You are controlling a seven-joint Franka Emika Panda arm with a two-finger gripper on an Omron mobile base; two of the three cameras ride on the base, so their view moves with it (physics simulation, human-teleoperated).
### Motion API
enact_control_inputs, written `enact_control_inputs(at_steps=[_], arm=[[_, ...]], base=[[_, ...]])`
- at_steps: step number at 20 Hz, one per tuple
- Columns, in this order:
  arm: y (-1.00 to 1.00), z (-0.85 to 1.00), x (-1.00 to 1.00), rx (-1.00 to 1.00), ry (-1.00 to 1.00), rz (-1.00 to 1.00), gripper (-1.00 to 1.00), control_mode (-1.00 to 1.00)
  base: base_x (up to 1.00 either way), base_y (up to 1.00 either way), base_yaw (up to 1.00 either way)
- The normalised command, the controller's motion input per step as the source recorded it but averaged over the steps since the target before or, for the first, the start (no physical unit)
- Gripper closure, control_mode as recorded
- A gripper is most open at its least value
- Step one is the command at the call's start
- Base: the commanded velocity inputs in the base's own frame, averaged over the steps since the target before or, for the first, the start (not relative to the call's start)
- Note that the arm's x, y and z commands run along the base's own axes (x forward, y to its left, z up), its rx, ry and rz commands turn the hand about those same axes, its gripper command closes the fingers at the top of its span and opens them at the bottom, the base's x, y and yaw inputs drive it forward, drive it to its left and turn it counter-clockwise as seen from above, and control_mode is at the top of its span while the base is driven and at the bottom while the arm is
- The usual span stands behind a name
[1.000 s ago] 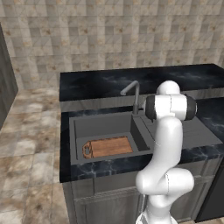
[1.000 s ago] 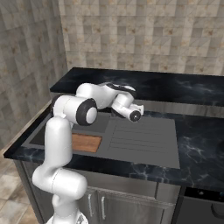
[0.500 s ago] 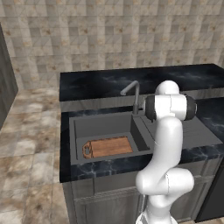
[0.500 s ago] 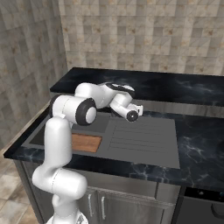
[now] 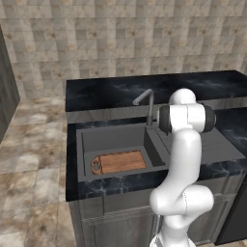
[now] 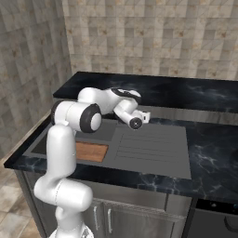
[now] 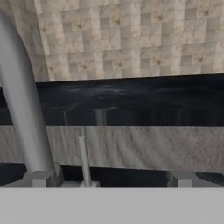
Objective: Turn on the sink faucet with hot water and rinse the cutting board for ten seconds, then turn off the faucet. Push the cutting board to reach the water if necessary.
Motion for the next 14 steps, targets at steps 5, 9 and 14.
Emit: enact_control_inputs(at_steps=[5, 9, 14], arm=[[0.06, -0.01, 0.03, 0.0, -0.05, 0.0, -1.0, -1.0], [0.0, -0.01, 0.09, 0.0, -0.04, 0.0, -1.0, -1.0], [0.0, -0.03, 0.15, 0.0, -0.04, 0.0, -1.0, -1.0]], base=[[0.0, 0.0, 0.0], [0.0, 0.0, 0.0], [0.0, 0.0, 0.0]])
